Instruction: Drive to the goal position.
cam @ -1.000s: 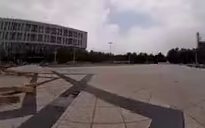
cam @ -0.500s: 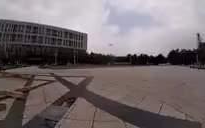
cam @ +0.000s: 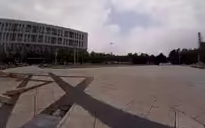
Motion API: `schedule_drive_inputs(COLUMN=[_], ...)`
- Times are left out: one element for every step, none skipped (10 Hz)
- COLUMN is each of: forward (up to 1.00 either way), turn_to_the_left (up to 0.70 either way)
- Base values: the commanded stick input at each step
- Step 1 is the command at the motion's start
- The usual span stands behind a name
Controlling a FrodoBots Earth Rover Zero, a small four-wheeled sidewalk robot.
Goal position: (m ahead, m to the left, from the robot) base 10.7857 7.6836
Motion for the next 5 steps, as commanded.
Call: schedule_drive_inputs(forward=[0.70, 0.70, 0.70, 0.70, 0.70], turn_to_the_left=[0.00, 0.00, 0.00, 0.00, 0.03])
